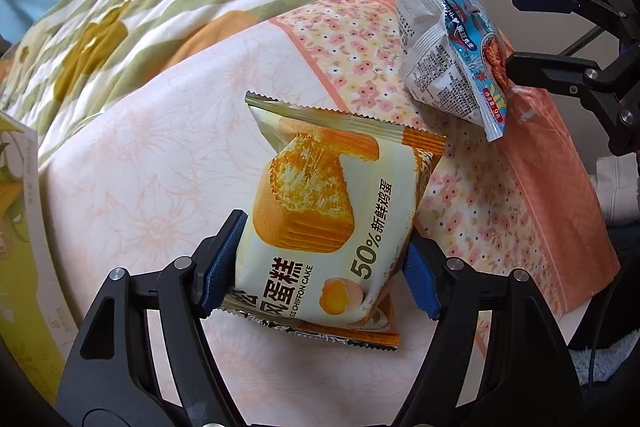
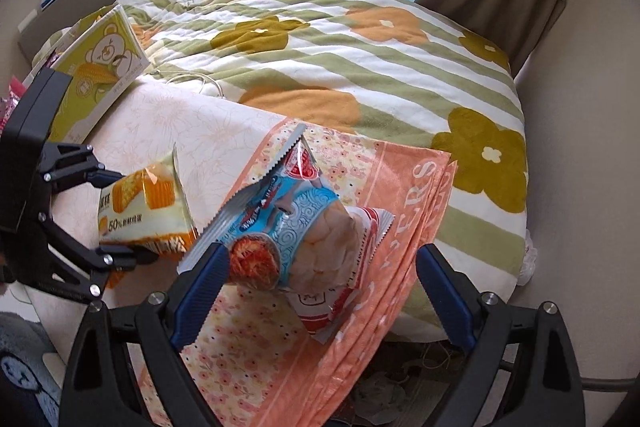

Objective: Organize snacks
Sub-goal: 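Grasp the yellow chiffon cake packet with left tool while right tool grasps the blue shrimp cracker bag, then carry the cake packet over the box with left tool while right tool carries the cracker bag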

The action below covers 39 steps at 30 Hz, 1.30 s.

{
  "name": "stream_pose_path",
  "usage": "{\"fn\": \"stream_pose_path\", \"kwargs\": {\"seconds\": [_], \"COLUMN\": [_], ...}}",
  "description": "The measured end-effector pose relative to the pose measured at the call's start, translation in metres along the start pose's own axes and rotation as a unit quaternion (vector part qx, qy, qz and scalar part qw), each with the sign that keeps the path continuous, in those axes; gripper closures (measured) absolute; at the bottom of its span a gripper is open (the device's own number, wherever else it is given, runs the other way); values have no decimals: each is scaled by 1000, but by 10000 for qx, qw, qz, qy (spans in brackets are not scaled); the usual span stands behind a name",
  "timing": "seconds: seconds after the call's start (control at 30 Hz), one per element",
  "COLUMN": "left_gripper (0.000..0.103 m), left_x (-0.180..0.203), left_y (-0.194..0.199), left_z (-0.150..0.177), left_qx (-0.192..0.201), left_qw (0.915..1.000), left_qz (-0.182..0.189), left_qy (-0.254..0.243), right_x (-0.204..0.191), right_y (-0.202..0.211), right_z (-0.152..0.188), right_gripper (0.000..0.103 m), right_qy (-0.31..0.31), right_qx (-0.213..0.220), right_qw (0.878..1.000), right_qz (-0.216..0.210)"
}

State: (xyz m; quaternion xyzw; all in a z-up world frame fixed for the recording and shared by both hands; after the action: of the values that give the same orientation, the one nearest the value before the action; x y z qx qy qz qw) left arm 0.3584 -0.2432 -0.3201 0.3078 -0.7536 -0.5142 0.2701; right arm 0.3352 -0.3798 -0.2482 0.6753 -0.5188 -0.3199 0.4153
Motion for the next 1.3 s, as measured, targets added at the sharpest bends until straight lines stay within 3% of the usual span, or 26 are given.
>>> {"fn": "stream_pose_path", "kwargs": {"seconds": [0.17, 0.33, 0.53, 0.63, 0.77, 0.9, 1.1, 1.3], "left_gripper": [33, 33, 33, 33, 33, 34, 35, 35], "left_x": [2, -2, -10, -17, -21, -22, -21, -18], "left_y": [-1, -4, -4, -2, -1, 0, 13, 55], "left_z": [-2, -8, -11, -9, -7, -7, -5, -5], "left_qx": [-35, -76, -73, -57, -31, 7, 85, 442], "left_qw": [10000, 10000, 9997, 9994, 9990, 9986, 9981, 9952], "left_qz": [-23, -45, -121, -134, -135, -127, -188, -208], "left_qy": [-35, 24, 174, 313, 416, 509, 584, 847], "right_x": [4, -7, -22, -24, -19, -14, -9, -5], "right_y": [-6, -27, -51, -57, -63, -58, -37, 5], "right_z": [8, 7, -6, -11, -14, -13, -12, -12], "right_gripper": [10, 10, 10, 11, 31, 39, 40, 40], "right_qy": [385, 1337, 1793, 1565, 1050, 536, -143, -746], "right_qx": [-120, -219, -209, -240, -321, -213, -88, 170], "right_qw": [9991, 9893, 9830, 9874, 9939, 9980, 9992, 9969], "right_qz": [149, 544, 324, -4, -124, -256, -351, -207]}}
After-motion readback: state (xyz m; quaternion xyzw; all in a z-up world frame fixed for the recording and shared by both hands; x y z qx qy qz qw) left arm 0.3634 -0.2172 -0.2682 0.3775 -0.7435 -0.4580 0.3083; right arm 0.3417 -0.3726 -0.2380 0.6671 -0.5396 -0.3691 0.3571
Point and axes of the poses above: each gripper's, at about its wrist camera, not at the fingertips, and y roughly against the way its jaws point, x to its right, z to its underside, the point moved 5 cm from there along -y, roughly the way its jaws point, and after that the axes turned 6 degrees about -y, right-handed, at the moved point
